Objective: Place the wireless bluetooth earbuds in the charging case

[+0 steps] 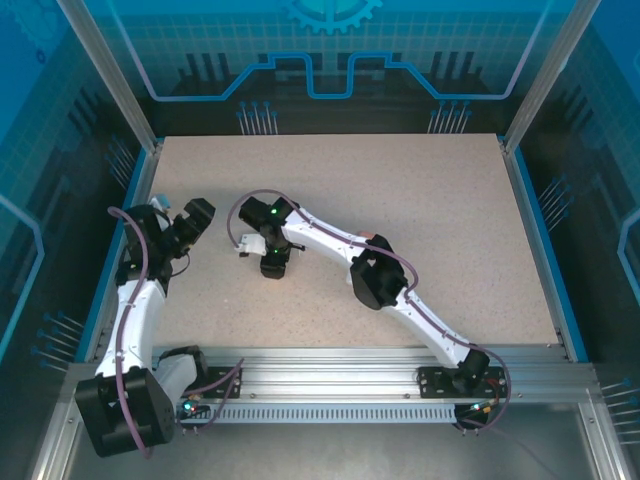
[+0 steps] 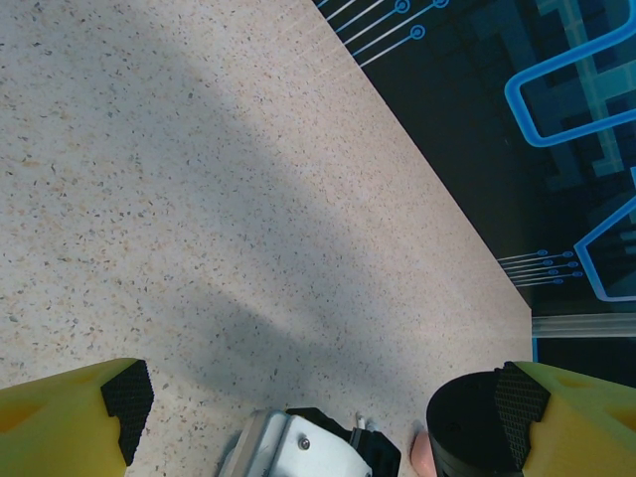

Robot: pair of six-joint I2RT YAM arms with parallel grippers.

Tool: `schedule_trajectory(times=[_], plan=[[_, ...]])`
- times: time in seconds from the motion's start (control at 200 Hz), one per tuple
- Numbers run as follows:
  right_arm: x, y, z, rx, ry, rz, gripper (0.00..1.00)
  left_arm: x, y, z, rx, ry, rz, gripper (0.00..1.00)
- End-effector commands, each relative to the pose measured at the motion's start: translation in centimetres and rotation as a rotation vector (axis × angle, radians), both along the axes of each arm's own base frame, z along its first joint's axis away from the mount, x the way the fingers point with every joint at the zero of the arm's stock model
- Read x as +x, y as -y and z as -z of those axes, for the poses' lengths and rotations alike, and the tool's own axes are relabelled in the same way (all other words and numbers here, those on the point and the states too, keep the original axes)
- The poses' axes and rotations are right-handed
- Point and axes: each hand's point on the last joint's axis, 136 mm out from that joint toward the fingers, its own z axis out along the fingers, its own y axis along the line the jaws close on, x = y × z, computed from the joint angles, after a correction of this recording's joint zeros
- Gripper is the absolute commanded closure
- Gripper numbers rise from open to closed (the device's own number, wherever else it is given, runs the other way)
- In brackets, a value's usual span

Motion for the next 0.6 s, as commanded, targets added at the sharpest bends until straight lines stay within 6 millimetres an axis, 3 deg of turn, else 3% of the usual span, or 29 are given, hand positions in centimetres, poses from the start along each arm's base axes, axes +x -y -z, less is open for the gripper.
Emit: schedule_trajectory(times=[0.0, 0.385, 0.435, 0.45, 0.59], plan=[[-1.1, 1.7, 0.8, -0.066, -0.022, 0.0, 0.47, -0.2, 0.1, -0.4, -0.022, 0.015, 0.003, 0.07], [0.3, 2.4, -6.1, 0.106, 0.045, 0.044, 0.55, 0.2, 0.8, -0.5, -0.045, 0.038, 0.043, 0.08], [0.4, 2.9, -6.1, 0.111, 0.048, 0.052, 0.56, 0.4, 1.3, -0.8, -0.056, 0.058, 0.077, 0.09], [0.4, 3.0, -7.3, 0.132, 0.062, 0.052, 0.56, 0.4, 1.4, -0.9, -0.058, 0.064, 0.085, 0.1], [0.4, 5.0, -9.9, 0.203, 0.088, 0.08, 0.56, 0.8, 2.9, -1.2, -0.094, 0.092, 0.185, 0.11]])
